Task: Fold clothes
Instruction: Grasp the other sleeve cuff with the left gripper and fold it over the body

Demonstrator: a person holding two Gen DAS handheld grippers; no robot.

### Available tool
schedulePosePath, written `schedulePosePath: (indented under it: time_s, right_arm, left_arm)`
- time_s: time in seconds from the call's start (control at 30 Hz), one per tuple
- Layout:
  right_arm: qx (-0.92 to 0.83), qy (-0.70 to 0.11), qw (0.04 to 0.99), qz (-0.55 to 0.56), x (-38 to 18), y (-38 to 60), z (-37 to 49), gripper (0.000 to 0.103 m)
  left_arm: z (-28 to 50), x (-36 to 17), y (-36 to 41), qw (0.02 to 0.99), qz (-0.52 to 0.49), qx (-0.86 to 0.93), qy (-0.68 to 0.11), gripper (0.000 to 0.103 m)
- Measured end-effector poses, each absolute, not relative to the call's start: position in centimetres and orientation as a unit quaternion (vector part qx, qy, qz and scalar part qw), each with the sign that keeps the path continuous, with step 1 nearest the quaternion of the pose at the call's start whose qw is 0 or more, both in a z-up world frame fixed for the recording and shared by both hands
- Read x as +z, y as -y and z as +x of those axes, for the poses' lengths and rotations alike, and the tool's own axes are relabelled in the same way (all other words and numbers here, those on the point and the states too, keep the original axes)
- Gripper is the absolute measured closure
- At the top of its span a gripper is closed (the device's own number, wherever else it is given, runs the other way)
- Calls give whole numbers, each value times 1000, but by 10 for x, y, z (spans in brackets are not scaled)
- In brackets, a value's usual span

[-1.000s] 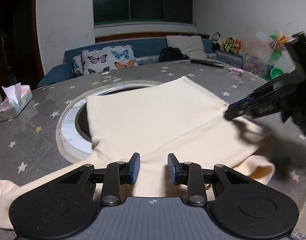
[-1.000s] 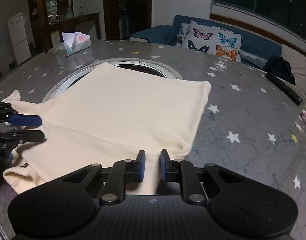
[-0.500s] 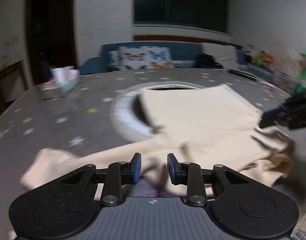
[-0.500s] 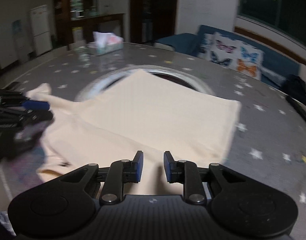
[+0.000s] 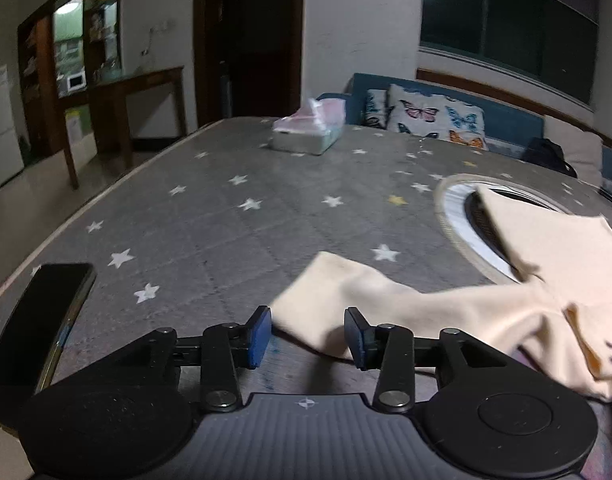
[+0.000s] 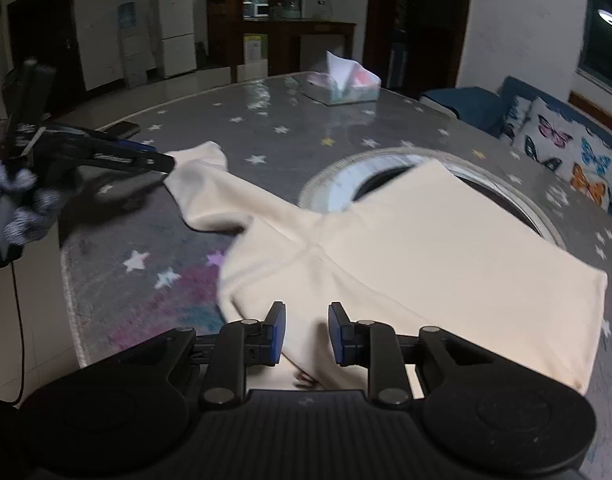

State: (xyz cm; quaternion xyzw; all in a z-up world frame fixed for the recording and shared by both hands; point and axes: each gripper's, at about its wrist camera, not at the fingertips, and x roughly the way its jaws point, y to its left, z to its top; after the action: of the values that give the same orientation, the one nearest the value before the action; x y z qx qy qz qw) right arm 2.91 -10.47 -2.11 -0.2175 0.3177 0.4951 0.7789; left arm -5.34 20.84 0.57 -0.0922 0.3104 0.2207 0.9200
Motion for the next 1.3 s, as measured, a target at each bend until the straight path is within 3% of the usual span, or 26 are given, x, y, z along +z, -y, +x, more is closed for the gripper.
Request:
schedulePosePath:
  time_s: [0.07, 0.13, 0.23, 0.5, 0.77, 1.07, 1.3]
  right_arm:
    - [503, -311, 775, -221, -18, 99, 24, 80]
    - [513, -304, 770, -227, -16, 93, 17, 80]
    - [530, -295, 758, -239, -18, 81, 8, 80]
    - [546, -312, 736, -249, -37, 54, 1, 79]
    - [551, -317, 738, -224, -30, 63, 5, 78]
    - [486, -316, 797, -170, -7, 137, 35, 77]
    - [415, -317, 845, -118, 3, 209, 58, 77]
  left_arm:
    - [-50, 2, -215, 918, -102, 218, -316, 62]
    - [-48, -1, -220, 920, -105, 210, -315, 82]
    - [-43, -2, -222, 924, -105, 201, -307, 94]
    - [-49, 42, -224, 945, -92, 232, -213, 95]
    - [-45, 76, -201, 963, -73, 188, -179, 95]
    - [-33, 130, -122, 987, -44, 84, -132, 95]
    - [-2, 137, -31, 990, -18, -22, -135, 95]
